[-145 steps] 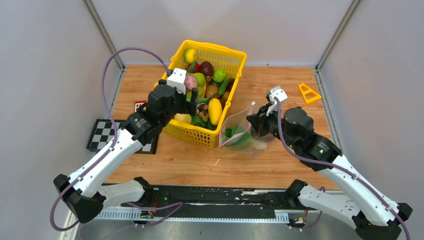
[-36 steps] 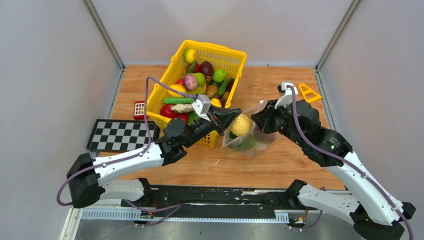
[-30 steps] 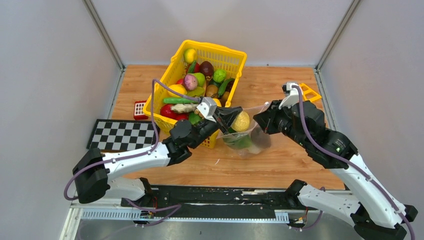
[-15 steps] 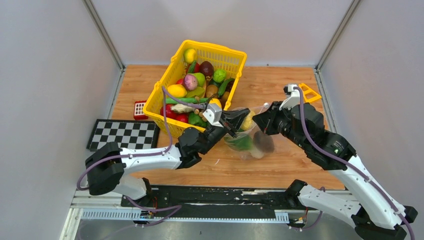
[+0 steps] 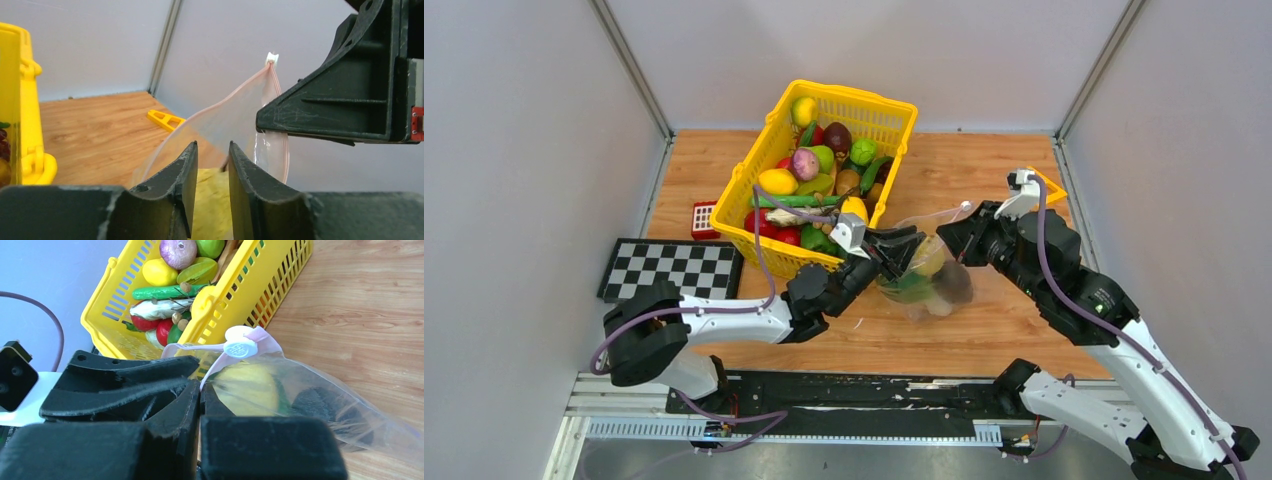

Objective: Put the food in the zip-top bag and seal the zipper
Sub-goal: Place the fake fruit in the zipper food storage bag, then adjust the zipper food storage bag at the center of the board.

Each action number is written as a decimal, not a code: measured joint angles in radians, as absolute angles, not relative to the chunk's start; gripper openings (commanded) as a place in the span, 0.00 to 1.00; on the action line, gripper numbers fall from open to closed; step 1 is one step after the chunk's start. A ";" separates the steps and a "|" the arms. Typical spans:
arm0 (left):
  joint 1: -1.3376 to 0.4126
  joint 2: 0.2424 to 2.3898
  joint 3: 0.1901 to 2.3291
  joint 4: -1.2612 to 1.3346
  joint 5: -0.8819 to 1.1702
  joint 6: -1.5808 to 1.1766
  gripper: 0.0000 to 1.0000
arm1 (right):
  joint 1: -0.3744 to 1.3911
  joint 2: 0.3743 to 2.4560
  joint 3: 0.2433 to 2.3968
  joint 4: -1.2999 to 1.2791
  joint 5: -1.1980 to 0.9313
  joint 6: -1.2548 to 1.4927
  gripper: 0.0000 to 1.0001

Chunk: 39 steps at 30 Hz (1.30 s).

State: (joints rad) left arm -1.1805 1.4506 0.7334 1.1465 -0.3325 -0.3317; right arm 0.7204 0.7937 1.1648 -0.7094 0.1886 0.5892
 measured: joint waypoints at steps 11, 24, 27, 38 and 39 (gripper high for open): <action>-1.182 1.371 0.895 0.721 -0.286 -0.274 0.70 | 0.704 0.786 1.158 -0.699 0.182 0.593 0.00; -1.184 1.221 1.065 0.273 -0.353 -0.074 0.82 | 0.703 0.789 1.137 -0.680 0.154 0.526 0.00; -1.184 1.240 1.118 0.150 -0.356 -0.034 0.82 | 0.703 0.798 1.138 -0.675 0.129 0.503 0.00; -1.173 1.284 1.145 -0.093 -0.369 0.034 0.37 | 0.703 0.831 1.148 -0.672 0.022 0.456 0.00; -1.169 1.286 1.145 -0.105 -0.363 0.041 0.29 | 0.703 0.831 1.149 -0.672 0.015 0.452 0.00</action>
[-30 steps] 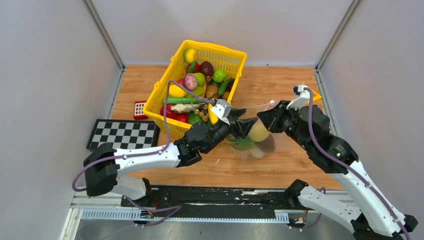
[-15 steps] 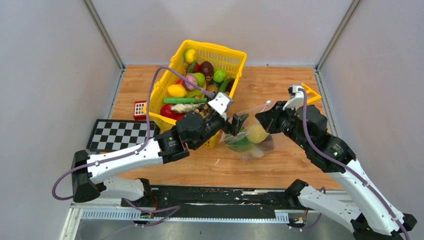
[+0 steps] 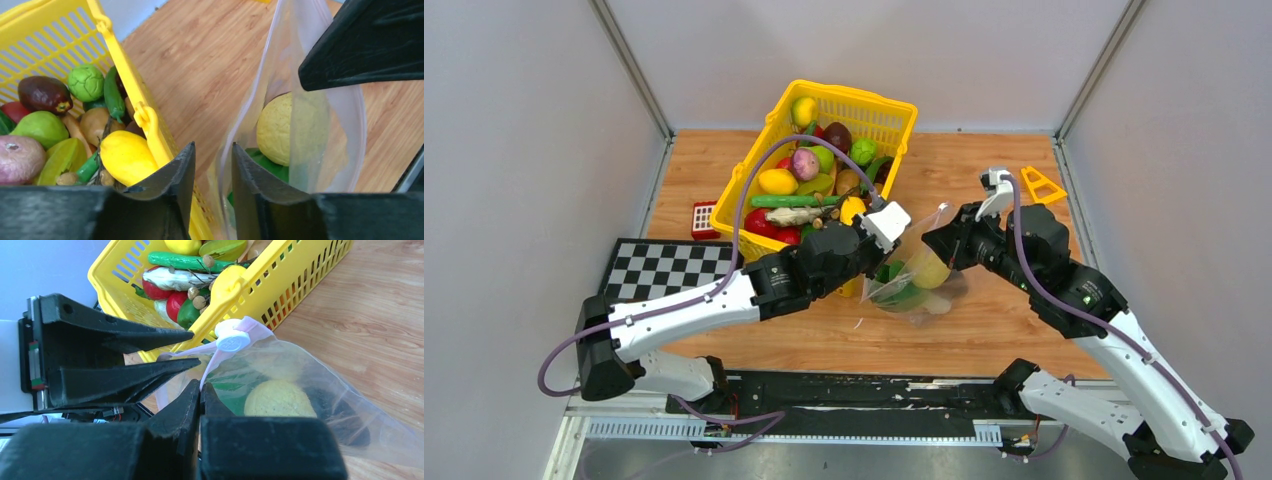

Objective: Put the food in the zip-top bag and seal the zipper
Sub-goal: Adjust the zipper food storage bag at the center of the board.

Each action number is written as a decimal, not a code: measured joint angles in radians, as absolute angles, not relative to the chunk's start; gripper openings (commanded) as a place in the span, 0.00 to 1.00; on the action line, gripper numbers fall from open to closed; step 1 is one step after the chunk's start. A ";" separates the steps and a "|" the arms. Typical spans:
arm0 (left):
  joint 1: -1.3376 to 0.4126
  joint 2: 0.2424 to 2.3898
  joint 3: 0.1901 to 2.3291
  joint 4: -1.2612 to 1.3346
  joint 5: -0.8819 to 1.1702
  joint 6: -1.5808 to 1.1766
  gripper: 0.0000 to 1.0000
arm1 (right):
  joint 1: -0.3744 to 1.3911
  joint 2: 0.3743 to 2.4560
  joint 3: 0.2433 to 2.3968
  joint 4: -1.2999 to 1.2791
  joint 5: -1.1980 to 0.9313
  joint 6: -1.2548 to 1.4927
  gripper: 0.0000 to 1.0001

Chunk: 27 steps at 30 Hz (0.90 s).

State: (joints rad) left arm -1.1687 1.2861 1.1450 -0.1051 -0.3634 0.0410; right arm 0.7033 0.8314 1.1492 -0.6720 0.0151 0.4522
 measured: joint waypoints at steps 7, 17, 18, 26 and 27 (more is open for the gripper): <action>-1.147 1.289 1.157 -0.133 -0.304 0.027 0.00 | 0.703 0.865 1.179 -0.678 0.007 0.437 0.08; -1.133 1.340 1.238 -0.139 -0.261 -0.187 0.00 | 0.703 0.958 1.374 -0.865 0.042 0.409 0.40; -1.133 1.347 1.251 -0.139 -0.263 -0.214 0.00 | 0.703 0.959 1.380 -0.883 0.044 0.410 0.43; -1.132 1.399 1.330 -0.163 -0.277 -0.357 0.00 | 0.703 0.925 1.336 -0.945 0.036 0.469 0.54; -1.132 1.409 1.343 -0.173 -0.281 -0.365 0.00 | 0.703 0.922 1.333 -0.947 0.034 0.475 0.55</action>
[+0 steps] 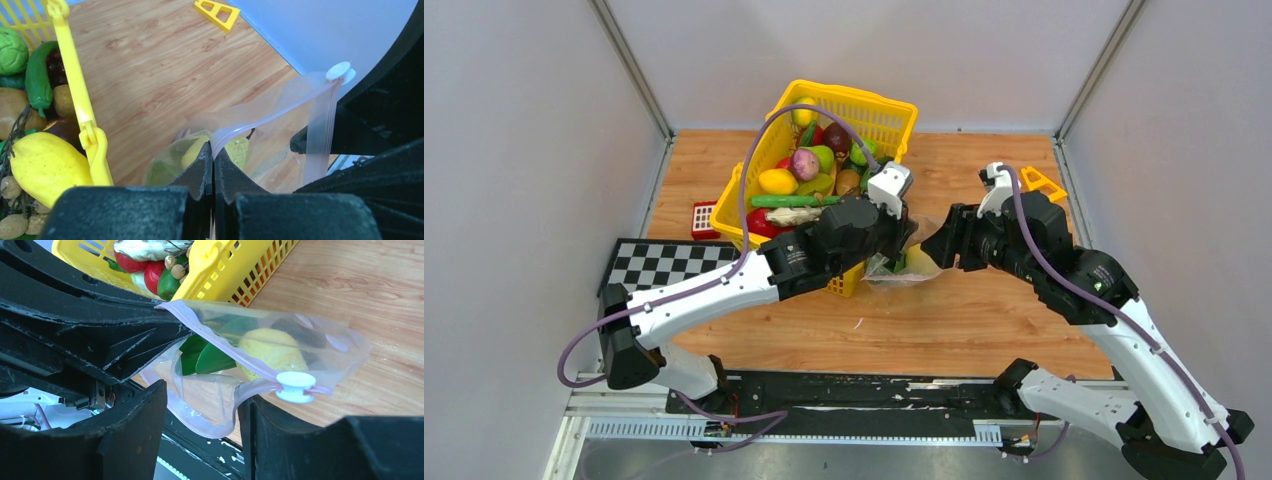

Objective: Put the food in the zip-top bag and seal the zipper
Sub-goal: Adjust the zipper food storage bag at the center of the board.

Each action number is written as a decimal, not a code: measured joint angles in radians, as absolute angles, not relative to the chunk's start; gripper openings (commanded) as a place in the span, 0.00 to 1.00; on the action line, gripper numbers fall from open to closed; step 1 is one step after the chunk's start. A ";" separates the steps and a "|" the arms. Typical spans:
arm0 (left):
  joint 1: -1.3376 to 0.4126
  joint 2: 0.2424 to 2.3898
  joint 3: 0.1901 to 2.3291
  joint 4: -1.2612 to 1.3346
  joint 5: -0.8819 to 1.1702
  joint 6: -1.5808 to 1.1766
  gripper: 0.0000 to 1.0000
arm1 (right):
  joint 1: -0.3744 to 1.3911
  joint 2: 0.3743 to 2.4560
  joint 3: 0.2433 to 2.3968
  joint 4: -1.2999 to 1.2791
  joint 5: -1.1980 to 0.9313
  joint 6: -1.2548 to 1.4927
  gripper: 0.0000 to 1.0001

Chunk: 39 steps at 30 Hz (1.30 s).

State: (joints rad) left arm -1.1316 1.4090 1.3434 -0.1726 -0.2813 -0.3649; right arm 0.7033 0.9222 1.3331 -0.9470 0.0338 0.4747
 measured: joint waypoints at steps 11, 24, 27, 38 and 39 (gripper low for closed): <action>-1.132 1.421 1.371 -0.209 -0.347 -0.407 0.00 | 0.703 0.795 1.168 -0.915 0.106 0.578 0.58; -1.122 1.421 1.374 -0.212 -0.369 -0.419 0.00 | 0.703 0.738 1.072 -0.811 0.116 0.681 0.00; -1.115 1.421 1.374 -0.208 -0.353 -0.420 0.00 | 0.703 0.747 1.110 -0.836 0.167 0.649 0.00; -1.079 1.407 1.385 -0.174 -0.260 -0.446 0.00 | 0.666 0.999 1.508 -0.928 0.308 0.320 0.00; -1.069 1.397 1.348 -0.162 -0.264 -0.456 0.00 | 0.666 1.020 1.484 -0.928 0.285 0.313 0.00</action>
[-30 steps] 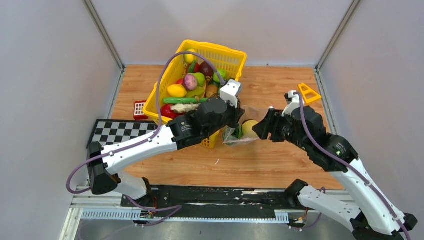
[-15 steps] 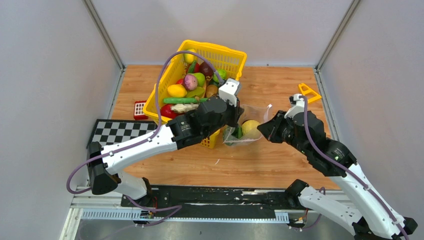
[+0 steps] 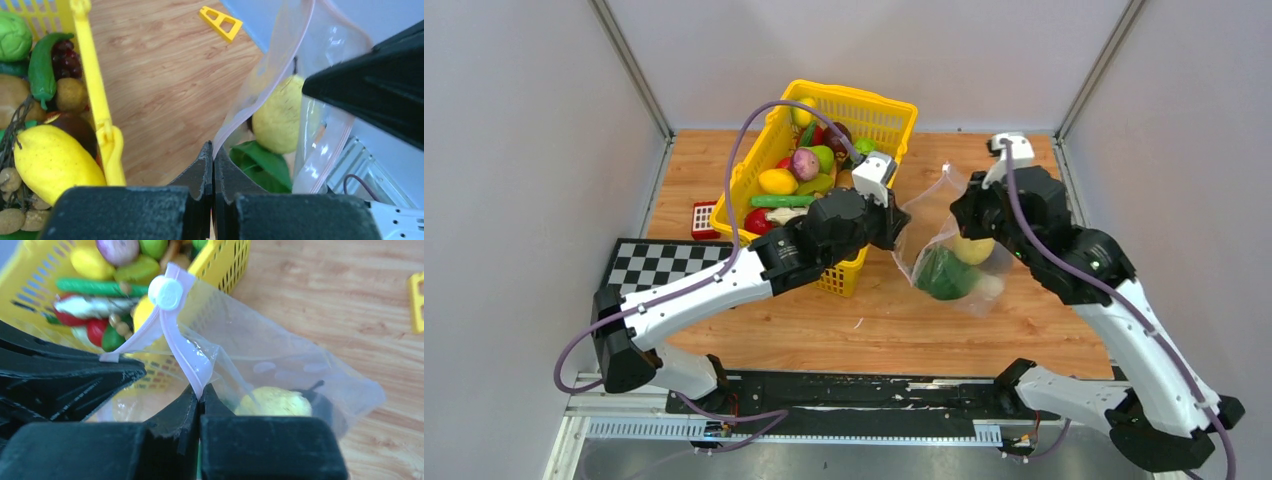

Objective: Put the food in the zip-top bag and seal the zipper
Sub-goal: Adjust the zipper food storage bag at the center of the board.

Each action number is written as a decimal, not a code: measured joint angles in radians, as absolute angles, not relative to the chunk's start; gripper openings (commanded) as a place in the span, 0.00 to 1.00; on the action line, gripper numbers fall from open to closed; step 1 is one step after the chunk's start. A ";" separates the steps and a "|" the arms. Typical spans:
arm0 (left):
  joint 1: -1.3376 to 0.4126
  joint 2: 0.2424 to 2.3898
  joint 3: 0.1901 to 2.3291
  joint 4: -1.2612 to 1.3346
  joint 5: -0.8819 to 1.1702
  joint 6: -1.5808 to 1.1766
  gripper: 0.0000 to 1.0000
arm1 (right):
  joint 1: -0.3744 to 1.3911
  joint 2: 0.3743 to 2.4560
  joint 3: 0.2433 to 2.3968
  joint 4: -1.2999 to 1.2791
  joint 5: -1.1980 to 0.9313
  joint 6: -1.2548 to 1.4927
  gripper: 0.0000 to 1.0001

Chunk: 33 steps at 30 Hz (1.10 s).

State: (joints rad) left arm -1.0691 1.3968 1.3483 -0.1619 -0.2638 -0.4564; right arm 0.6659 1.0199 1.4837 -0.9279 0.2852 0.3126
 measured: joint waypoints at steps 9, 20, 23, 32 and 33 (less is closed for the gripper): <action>-1.032 1.401 1.163 -0.112 -0.274 -0.534 0.00 | 0.666 1.101 1.414 -0.987 0.228 0.312 0.00; -1.021 1.372 1.163 -0.113 -0.300 -0.511 0.57 | 0.666 1.040 1.414 -0.971 0.181 0.309 0.00; -1.020 1.335 1.163 -0.116 -0.299 -0.485 0.76 | 0.666 1.039 1.414 -0.971 0.197 0.313 0.00; -0.993 1.189 1.164 -0.137 -0.253 -0.325 1.00 | 0.666 0.998 1.391 -0.947 0.227 0.333 0.00; -0.979 1.178 1.164 -0.148 -0.253 -0.311 1.00 | 0.666 0.992 1.384 -0.943 0.227 0.337 0.00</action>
State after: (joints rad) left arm -0.9791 1.1778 1.1645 -0.1478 -0.2527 -0.3111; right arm 0.6659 0.9924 1.3842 -0.9428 0.2268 0.3367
